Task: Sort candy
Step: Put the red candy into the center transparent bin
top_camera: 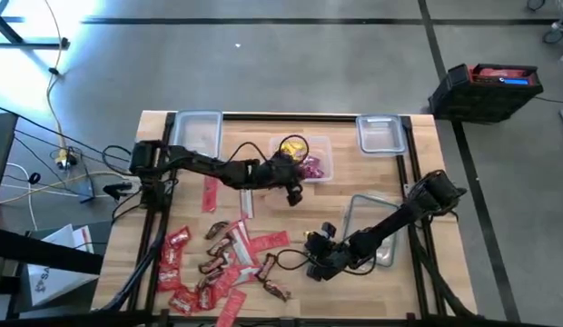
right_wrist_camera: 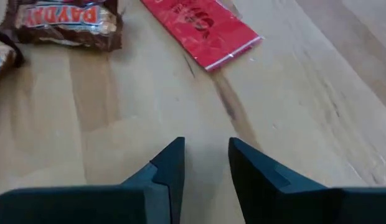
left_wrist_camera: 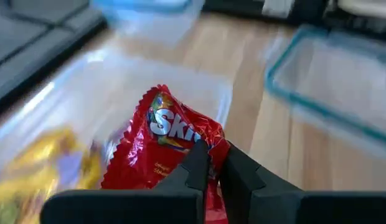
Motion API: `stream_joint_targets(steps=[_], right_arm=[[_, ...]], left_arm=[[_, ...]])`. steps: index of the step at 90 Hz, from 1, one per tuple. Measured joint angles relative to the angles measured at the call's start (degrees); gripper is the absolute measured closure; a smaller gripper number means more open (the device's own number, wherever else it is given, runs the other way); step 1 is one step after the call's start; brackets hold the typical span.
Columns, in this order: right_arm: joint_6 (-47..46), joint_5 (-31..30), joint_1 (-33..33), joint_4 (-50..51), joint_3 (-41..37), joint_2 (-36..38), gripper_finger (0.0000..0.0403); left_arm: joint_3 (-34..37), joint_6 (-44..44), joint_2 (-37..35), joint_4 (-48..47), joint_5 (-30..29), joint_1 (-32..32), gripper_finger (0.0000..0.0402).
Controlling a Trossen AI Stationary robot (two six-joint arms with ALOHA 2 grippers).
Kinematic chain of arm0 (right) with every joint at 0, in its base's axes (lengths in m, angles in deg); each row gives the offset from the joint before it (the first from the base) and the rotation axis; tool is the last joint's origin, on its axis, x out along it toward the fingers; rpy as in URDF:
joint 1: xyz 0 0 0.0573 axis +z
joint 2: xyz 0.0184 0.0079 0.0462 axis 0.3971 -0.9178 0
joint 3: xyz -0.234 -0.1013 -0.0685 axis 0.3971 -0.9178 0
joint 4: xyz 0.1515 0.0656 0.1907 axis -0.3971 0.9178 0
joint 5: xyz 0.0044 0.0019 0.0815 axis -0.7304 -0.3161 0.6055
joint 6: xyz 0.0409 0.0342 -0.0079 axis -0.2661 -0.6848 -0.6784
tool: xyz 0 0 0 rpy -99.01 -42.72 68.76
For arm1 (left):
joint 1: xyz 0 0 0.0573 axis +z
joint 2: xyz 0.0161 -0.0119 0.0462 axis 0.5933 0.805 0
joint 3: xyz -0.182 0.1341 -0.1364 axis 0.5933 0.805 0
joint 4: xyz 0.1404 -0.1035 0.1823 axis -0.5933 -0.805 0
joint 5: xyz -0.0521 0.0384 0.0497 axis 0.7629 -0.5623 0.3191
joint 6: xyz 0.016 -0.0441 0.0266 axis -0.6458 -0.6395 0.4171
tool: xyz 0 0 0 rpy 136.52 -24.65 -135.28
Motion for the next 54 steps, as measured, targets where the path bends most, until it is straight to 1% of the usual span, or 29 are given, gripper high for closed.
stream_joint_targets(steps=[6,19,29,37,47,54], right_arm=[[0.0,-0.1,0.0,-0.1,0.0,0.0,0.0309],[0.5,-1.4,-0.1,-0.4,0.0,0.0,0.0309],[0.7,-1.6,-0.4,-0.5,0.0,-0.1,0.0309],[1.6,-1.5,-0.7,-0.7,0.0,-0.1,0.0309],[2.1,-1.5,-0.8,-0.7,0.0,-0.1,0.0309],[3.0,-1.5,-0.9,-0.7,0.0,-0.1,0.0309]], left_arm=[[-1.7,1.4,1.3,1.9,-0.9,0.2,0.0394],[-4.4,4.9,5.9,2.7,-5.4,2.2,0.0394],[-5.9,5.5,9.3,4.6,-7.2,3.9,0.0394],[-7.4,4.8,11.2,5.1,-7.2,5.1,0.0394],[-7.9,2.6,12.8,4.4,-5.0,6.2,0.0393],[-8.0,0.6,13.0,3.5,-5.6,6.8,0.0385]])
